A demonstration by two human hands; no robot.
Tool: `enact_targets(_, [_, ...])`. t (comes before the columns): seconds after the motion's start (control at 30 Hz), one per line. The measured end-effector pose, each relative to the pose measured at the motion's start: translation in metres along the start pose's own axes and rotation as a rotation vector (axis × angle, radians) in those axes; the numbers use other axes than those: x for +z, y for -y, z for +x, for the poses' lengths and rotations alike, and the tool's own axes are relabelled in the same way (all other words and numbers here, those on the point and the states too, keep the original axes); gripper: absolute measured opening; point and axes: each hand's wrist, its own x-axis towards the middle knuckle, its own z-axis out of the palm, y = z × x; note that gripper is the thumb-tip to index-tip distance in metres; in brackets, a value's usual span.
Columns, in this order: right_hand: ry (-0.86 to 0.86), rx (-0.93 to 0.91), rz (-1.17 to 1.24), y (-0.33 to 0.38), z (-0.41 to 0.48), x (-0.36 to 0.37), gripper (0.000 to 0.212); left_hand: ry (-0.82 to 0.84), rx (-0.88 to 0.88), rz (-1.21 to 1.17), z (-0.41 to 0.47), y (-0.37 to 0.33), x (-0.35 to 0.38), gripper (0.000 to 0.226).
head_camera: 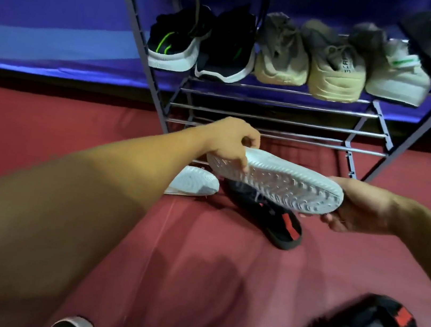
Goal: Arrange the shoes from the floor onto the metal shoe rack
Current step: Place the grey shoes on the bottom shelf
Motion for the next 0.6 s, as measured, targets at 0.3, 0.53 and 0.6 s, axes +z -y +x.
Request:
enact_targets(0.3, [0.264, -0.155, 0.068, 0.038, 0.029, 0.017, 0.065, -0.408, 0.025, -0.175, -0.015, 0.045, -0.010, 0.030])
enact_targets(0.53, [0.313, -0.294, 0.095, 0.064, 0.062, 0.042, 0.090, -0.555, -0.274, -0.186, -0.014, 0.072, -0.011, 0.042])
enact_targets(0.6, [0.318, -0.336, 0.130, 0.072, 0.075, 0.056, 0.083, -0.548, -0.350, -0.235, -0.015, 0.080, -0.014, 0.055])
